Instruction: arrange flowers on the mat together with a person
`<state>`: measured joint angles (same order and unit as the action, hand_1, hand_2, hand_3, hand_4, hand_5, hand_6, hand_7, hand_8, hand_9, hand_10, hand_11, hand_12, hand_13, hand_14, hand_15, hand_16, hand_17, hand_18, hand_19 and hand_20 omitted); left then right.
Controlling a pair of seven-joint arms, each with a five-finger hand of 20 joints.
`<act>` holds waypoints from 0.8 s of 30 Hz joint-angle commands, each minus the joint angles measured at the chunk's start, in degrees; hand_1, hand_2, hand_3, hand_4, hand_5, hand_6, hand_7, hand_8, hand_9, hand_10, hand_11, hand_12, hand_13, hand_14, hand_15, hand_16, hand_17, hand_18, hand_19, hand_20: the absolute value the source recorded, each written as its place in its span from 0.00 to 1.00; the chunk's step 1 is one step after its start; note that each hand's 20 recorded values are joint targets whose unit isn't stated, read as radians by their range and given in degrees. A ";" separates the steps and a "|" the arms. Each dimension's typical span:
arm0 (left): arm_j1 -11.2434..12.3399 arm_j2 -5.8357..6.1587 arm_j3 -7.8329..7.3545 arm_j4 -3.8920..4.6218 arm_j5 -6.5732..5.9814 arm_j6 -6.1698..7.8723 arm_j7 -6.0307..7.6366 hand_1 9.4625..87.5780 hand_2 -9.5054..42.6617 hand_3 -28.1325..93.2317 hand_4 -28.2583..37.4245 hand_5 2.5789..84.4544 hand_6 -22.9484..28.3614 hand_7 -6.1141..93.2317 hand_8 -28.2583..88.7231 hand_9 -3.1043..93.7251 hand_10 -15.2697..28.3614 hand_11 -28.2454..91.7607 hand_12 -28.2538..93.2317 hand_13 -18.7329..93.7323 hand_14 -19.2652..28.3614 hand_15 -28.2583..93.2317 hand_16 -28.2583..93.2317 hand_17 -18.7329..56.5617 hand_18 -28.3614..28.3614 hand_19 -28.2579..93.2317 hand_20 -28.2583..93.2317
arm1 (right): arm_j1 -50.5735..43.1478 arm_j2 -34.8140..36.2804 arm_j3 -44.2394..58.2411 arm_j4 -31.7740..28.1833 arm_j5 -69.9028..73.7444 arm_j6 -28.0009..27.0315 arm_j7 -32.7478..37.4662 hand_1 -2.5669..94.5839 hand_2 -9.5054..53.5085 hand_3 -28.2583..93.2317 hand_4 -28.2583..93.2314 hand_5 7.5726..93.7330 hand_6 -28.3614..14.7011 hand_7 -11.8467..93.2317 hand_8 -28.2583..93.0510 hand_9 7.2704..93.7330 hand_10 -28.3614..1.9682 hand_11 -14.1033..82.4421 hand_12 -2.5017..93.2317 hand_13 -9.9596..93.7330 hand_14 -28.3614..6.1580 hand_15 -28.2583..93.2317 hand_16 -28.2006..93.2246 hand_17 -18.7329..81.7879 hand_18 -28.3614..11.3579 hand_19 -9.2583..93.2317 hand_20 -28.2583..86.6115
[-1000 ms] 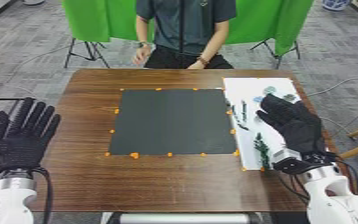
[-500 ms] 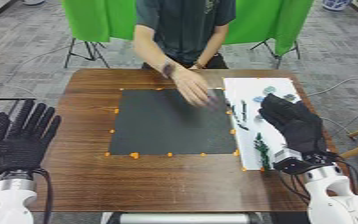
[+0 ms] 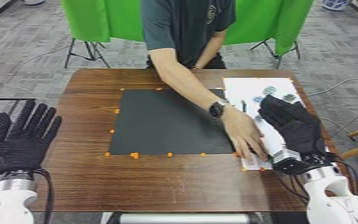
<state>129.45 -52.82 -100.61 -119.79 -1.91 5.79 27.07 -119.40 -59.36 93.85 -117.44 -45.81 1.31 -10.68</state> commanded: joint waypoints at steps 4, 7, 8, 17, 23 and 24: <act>0.39 -0.51 0.51 0.20 -0.76 0.60 -0.33 0.21 0.40 0.81 0.00 0.48 0.57 0.12 0.16 0.44 0.62 0.34 0.27 0.41 0.67 0.41 0.16 0.21 0.69 0.46 0.30 | -0.68 -0.47 0.09 -0.69 -0.36 0.32 0.33 0.20 0.32 0.84 0.04 0.54 0.57 0.22 0.13 0.45 0.54 0.20 0.09 0.40 0.55 0.33 0.22 0.35 0.53 0.14 0.32; 0.47 -0.54 0.47 0.17 -0.99 0.80 -0.41 0.21 0.40 0.81 0.00 0.48 0.57 0.12 0.16 0.44 0.62 0.34 0.27 0.41 0.67 0.41 0.16 0.21 0.69 0.46 0.30 | -0.83 -0.70 0.21 -0.80 -0.39 0.45 0.44 0.20 0.32 0.84 0.04 0.54 0.56 0.22 0.13 0.45 0.54 0.20 0.09 0.40 0.55 0.33 0.22 0.35 0.53 0.14 0.32; 0.60 -0.51 0.46 0.14 -0.95 0.82 -0.33 0.21 0.40 0.81 0.00 0.49 0.57 0.12 0.16 0.44 0.62 0.34 0.27 0.41 0.67 0.41 0.16 0.21 0.69 0.46 0.30 | -0.78 -0.83 0.22 -0.76 -0.54 0.21 0.59 0.20 0.33 0.84 0.05 0.54 0.56 0.22 0.13 0.46 0.54 0.20 0.09 0.40 0.55 0.33 0.22 0.35 0.53 0.14 0.32; 0.59 -0.81 0.84 0.08 -0.73 0.93 -0.86 0.21 0.40 0.81 0.00 0.49 0.57 0.12 0.16 0.44 0.63 0.34 0.27 0.41 0.67 0.41 0.17 0.21 0.69 0.47 0.30 | -1.05 -1.00 0.37 -1.02 -0.66 -0.53 1.44 0.20 0.33 0.84 0.04 0.54 0.56 0.22 0.13 0.45 0.54 0.20 0.09 0.39 0.50 0.33 0.22 0.35 0.51 0.14 0.32; 0.90 -0.94 0.50 -0.07 -0.49 0.86 -0.63 0.21 0.40 0.81 0.00 0.49 0.57 0.12 0.16 0.44 0.63 0.34 0.27 0.41 0.68 0.42 0.17 0.21 0.69 0.46 0.30 | -1.67 -1.33 1.88 -1.62 -4.02 -0.43 2.41 0.21 0.32 0.84 0.05 0.54 0.56 0.22 0.13 0.44 0.54 0.20 0.09 0.39 0.43 0.33 0.23 0.34 0.42 0.18 0.33; 0.99 -0.99 0.41 -0.13 -0.51 0.92 -0.62 0.21 0.40 0.81 0.00 0.49 0.57 0.12 0.16 0.44 0.63 0.34 0.27 0.41 0.68 0.42 0.17 0.21 0.69 0.46 0.30 | -1.81 -1.10 2.27 -1.76 -5.30 -0.07 2.42 0.21 0.32 0.84 0.05 0.53 0.55 0.22 0.13 0.44 0.52 0.20 0.09 0.39 0.41 0.33 0.24 0.34 0.40 0.18 0.34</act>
<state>129.49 -52.99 -100.02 -119.77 -2.63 6.27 26.95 -119.82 -60.15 94.25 -117.91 -46.12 0.96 -8.97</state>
